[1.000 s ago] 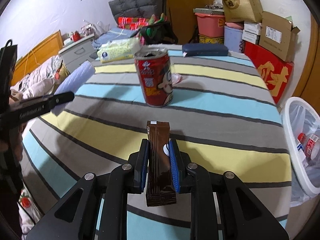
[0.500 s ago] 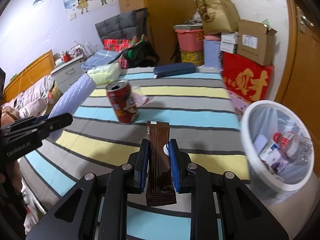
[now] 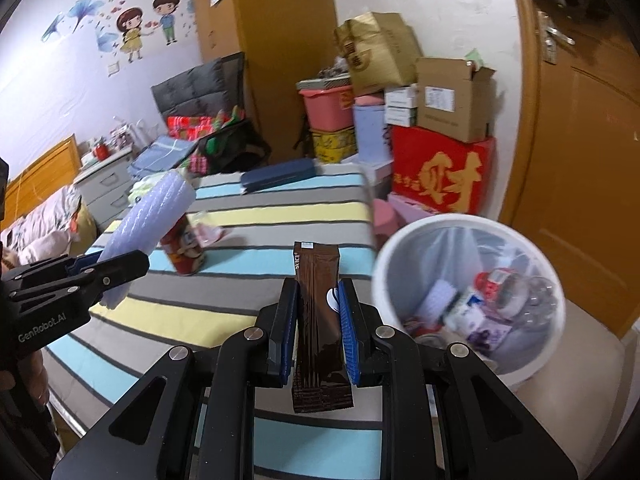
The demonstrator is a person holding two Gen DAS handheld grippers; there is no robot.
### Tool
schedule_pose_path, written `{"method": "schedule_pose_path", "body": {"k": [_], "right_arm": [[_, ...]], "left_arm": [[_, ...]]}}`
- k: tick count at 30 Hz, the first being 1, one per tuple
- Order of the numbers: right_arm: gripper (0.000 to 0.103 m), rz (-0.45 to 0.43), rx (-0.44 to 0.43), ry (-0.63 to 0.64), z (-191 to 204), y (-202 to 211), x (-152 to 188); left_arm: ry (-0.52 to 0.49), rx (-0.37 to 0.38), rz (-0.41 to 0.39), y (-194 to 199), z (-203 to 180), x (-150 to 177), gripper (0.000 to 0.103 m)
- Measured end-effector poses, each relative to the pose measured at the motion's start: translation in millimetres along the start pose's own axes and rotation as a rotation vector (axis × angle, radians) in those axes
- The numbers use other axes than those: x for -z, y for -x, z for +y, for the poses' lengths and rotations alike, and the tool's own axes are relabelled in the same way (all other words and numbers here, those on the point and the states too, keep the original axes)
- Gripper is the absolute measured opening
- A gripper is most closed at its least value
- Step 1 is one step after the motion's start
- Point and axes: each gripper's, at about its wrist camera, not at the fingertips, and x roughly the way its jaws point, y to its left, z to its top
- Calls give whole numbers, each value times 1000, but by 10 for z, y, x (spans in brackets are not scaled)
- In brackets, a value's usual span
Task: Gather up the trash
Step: 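Carry the brown wrapper and foam net over the white wastebasket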
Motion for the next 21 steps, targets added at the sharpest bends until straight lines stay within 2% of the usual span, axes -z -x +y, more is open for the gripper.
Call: {"method": "schedule_pose_path", "body": {"k": [13,21], "right_arm": [[21,-50,80,-63,-640,182,-6],[21,-21,92,-104,-1060,118,-14]], "left_arm": [[-58,93,38,-432,-810,-182,25],[-80,139,86,-805,-1184,-227,25]]}}
